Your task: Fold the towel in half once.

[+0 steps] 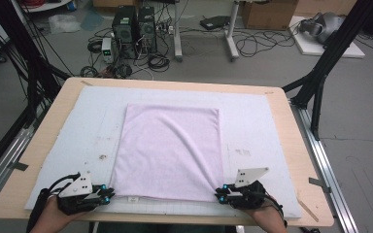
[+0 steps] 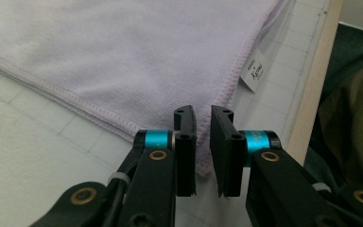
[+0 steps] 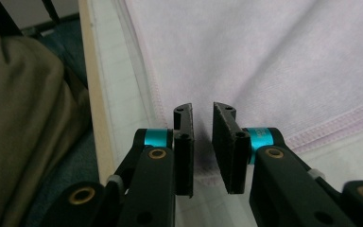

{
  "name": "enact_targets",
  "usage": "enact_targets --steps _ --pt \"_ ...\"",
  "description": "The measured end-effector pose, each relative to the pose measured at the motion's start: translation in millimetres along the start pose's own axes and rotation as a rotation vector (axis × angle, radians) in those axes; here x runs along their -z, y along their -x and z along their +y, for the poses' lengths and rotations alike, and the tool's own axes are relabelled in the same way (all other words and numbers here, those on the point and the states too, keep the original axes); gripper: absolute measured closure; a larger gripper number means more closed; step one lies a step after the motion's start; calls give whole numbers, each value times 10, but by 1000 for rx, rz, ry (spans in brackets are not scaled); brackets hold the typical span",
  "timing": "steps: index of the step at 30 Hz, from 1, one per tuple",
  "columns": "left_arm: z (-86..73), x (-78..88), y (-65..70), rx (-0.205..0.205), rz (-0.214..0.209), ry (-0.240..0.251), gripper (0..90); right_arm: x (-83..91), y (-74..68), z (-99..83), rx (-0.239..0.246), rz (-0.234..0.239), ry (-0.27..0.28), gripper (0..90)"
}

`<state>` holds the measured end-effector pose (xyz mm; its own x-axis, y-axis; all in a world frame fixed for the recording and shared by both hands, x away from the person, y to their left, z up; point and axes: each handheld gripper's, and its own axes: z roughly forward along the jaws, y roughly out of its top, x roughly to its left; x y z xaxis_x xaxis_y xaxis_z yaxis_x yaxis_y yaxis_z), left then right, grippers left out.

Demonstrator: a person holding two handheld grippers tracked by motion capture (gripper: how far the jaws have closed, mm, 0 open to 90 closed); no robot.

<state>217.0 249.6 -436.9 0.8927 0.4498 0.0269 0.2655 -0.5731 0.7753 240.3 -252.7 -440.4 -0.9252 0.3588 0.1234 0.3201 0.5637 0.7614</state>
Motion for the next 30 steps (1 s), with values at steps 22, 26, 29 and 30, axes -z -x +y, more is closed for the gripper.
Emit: enact_targets --steps 22,26,29,30 --pt "230 -138 -404 89 70 101 588 22 337 206 -44 -89 107 506" --pt "282 -169 -470 97 79 122 570 14 397 219 -53 -111 107 467" --pt "337 -203 -506 100 86 140 557 13 439 230 -54 -130 111 433" --pt "356 -219 -519 102 87 142 550 13 455 235 -55 -137 116 416"
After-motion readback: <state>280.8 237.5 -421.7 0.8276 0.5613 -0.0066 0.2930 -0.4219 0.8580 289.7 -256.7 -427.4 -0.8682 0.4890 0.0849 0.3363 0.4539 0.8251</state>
